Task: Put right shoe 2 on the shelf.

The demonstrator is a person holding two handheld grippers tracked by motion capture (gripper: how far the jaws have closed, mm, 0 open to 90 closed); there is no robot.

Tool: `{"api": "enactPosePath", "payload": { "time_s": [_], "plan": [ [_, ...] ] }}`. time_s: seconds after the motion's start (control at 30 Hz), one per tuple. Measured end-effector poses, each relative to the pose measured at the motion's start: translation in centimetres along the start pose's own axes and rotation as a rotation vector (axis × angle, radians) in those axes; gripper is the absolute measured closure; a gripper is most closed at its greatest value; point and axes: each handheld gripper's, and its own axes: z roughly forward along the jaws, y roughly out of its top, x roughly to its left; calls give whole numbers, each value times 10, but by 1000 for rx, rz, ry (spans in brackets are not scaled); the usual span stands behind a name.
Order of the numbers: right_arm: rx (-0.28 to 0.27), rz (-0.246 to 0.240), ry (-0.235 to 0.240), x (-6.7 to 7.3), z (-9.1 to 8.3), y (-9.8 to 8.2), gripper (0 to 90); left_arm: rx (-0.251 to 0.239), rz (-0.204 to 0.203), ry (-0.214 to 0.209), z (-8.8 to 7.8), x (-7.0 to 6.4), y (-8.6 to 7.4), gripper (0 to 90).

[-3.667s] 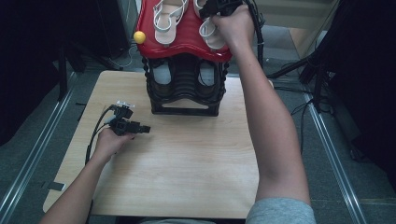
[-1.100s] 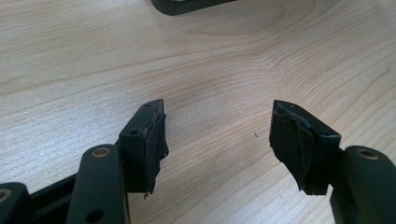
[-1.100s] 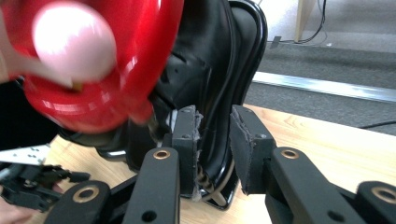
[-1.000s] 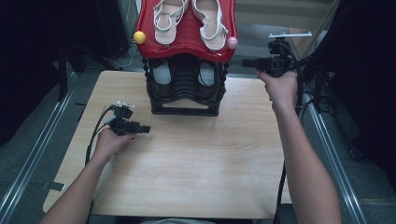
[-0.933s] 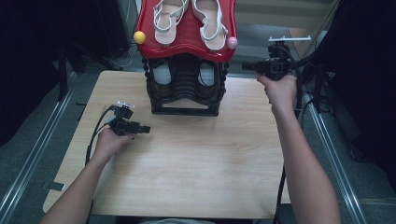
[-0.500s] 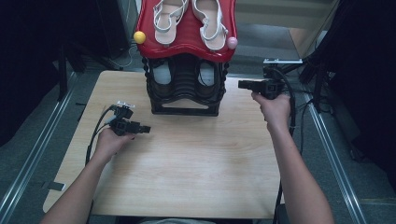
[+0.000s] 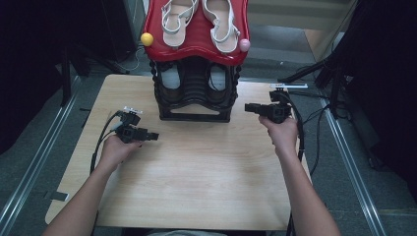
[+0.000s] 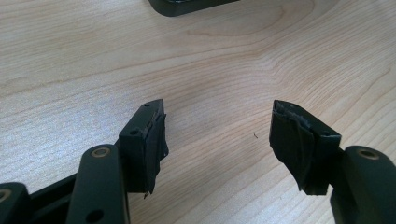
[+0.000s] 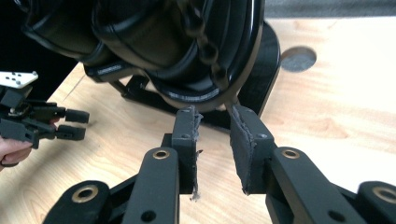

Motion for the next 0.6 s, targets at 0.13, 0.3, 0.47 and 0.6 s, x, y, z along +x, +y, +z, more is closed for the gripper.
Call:
{"api": "enactPosePath", "payload": {
  "time_s": [0.13,0.3,0.47,0.6],
  "plan": [
    [8,2,10,-1,5,-12,710,4,7,-2,0,0,0,367],
    [30,-15,23,-1,13,-26,695,6,8,-1,0,0,0,367],
    [42,-19,29,-2,20,-42,687,5,11,-1,1,-1,0,366],
    [48,-10,41,-5,25,-55,681,8,16,-3,1,-2,0,365]
  ]
}}
